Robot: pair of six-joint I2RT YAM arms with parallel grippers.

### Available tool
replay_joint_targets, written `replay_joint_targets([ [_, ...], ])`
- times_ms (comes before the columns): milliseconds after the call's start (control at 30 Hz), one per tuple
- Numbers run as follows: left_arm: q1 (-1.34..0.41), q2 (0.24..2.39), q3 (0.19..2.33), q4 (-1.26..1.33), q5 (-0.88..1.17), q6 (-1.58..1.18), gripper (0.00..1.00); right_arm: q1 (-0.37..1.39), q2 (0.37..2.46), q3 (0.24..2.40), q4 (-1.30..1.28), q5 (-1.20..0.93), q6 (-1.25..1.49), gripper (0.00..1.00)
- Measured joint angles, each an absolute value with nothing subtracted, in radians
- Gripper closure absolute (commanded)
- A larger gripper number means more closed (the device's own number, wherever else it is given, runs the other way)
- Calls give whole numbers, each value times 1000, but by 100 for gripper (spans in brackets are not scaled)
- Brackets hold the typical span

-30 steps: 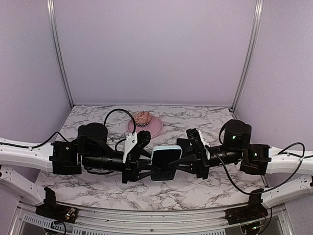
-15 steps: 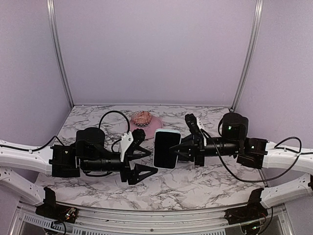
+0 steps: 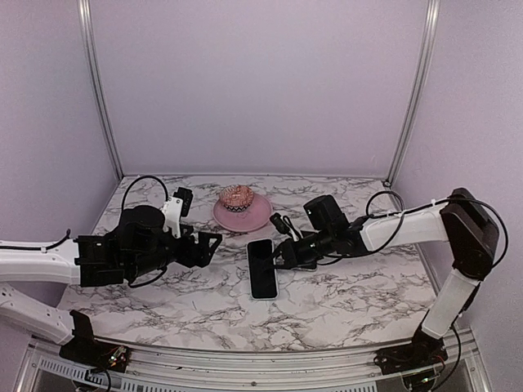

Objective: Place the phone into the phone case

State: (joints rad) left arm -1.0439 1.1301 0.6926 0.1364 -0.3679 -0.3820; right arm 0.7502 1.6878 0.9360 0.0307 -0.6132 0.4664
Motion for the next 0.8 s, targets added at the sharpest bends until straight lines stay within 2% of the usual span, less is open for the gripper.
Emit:
replay_joint_targets([
  [300,-1034,1198,707,65,-385,-426,11,669,1880,1023,64,-735,574,100],
  [533,-1032,1206,707,52,-385,-431,11,647,1956,1106,-6,-760,549,69],
  [800,-1028,1207,707,49,-385,-435,11,648,1965,1131,-159,-573,443,60],
])
